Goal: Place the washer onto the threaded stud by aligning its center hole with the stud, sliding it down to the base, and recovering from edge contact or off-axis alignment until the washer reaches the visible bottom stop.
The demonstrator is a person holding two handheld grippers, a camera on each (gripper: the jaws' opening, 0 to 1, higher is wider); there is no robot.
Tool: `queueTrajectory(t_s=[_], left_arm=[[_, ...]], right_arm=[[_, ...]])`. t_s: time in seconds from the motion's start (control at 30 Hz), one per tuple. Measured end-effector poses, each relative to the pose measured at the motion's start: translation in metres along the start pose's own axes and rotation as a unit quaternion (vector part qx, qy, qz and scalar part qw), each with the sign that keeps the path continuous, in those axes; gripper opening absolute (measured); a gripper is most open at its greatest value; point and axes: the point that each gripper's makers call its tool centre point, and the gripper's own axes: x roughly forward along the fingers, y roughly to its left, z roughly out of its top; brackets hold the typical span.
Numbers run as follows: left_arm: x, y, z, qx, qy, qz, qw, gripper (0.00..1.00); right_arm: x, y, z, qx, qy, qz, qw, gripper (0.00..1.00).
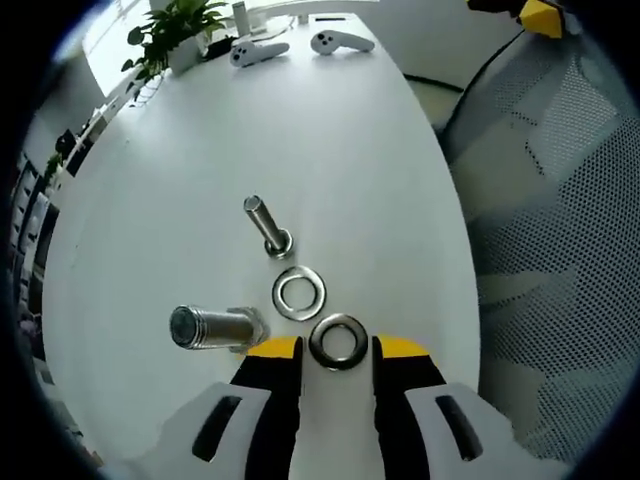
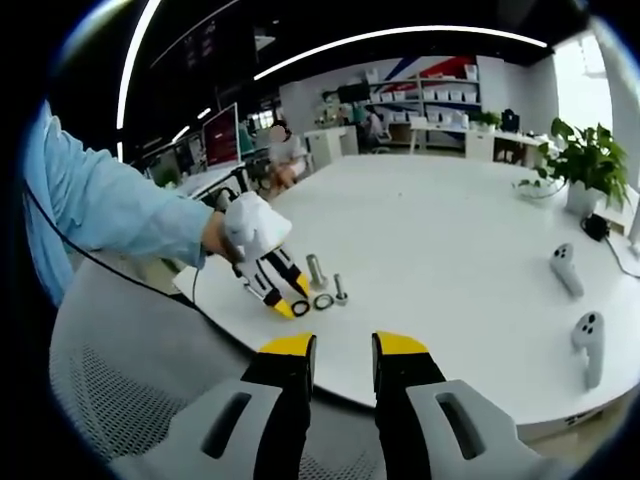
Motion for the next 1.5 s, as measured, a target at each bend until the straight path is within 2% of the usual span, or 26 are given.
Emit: queueTrajectory(t_s=[0.27,0.4,0.63,0.67,0.7,0.73,0.77,0.8,0.87,0.9,0.97,1.07,1.17,1.23,1.37,1.43,1.5], left_arm=[[0.001,0.001,0.002,-0.005,-0.015,0.005,0.9999,0.21],[0.0,0.003,0.004,-0.004,-0.033,0.015,0.9993,0.2],[-0.002,0.007,0.003,-0.008,-0.037,0.027,0.9989,0.19],[-0.002,0.007,0.004,-0.007,-0.039,0.028,0.9988,0.13],[-0.005,0.005,0.002,-0.002,-0.03,0.022,0.9993,0.0],[-0.005,0.012,0.001,-0.009,-0.031,0.043,0.9986,0.0],[-0.003,0.01,0.001,0.004,-0.032,0.032,0.999,0.0],[-0.002,0.01,-0.003,-0.002,-0.026,0.028,0.9993,0.0],[-0.003,0.009,-0.006,0.009,-0.022,0.03,0.9993,0.0],[-0.005,0.009,-0.005,0.008,-0.024,0.031,0.9992,0.0],[-0.016,0.012,0.002,0.0,-0.047,0.037,0.9982,0.0],[-0.041,0.022,0.005,-0.014,-0.073,0.053,0.9958,0.0],[-0.067,0.039,-0.006,-0.029,-0.083,0.083,0.9927,0.02],[-0.078,0.045,-0.02,-0.043,-0.078,0.092,0.9918,0.04],[-0.076,0.043,-0.061,-0.046,-0.027,0.081,0.9952,0.15],[-0.073,0.04,-0.072,-0.051,-0.012,0.077,0.9957,0.2],[-0.068,0.032,-0.082,-0.051,0.005,0.058,0.997,0.21]], right_arm=[[0.0,-0.001,0.0,0.003,-0.002,-0.001,1.0,0.24],[0.0,-0.001,0.001,0.004,-0.002,-0.001,1.0,0.24],[0.0,0.0,0.0,0.003,-0.001,0.0,1.0,0.24],[0.0,0.0,0.0,0.003,-0.001,0.0,1.0,0.24],[0.0,0.0,0.0,0.003,-0.001,0.0,1.0,0.24],[0.0,0.0,0.0,0.003,-0.001,0.0,1.0,0.24],[0.0,0.0,0.0,0.003,-0.001,0.0,1.0,0.24],[0.0,0.0,0.0,0.003,-0.001,0.001,1.0,0.24],[0.0,0.0,0.0,0.003,-0.001,0.001,1.0,0.24],[0.0,0.0,0.0,0.003,-0.001,0.002,1.0,0.24],[0.0,0.0,0.0,0.004,-0.001,0.002,1.0,0.24],[0.001,0.001,0.0,0.003,-0.001,0.003,1.0,0.24],[0.001,0.001,0.001,0.002,-0.002,0.004,1.0,0.24],[0.001,0.001,0.0,0.002,-0.001,0.005,1.0,0.24],[0.001,0.001,0.0,0.002,-0.001,0.005,1.0,0.24],[0.001,0.001,0.0,0.002,0.0,0.005,1.0,0.24],[0.001,0.001,0.0,0.003,0.0,0.004,1.0,0.24]])
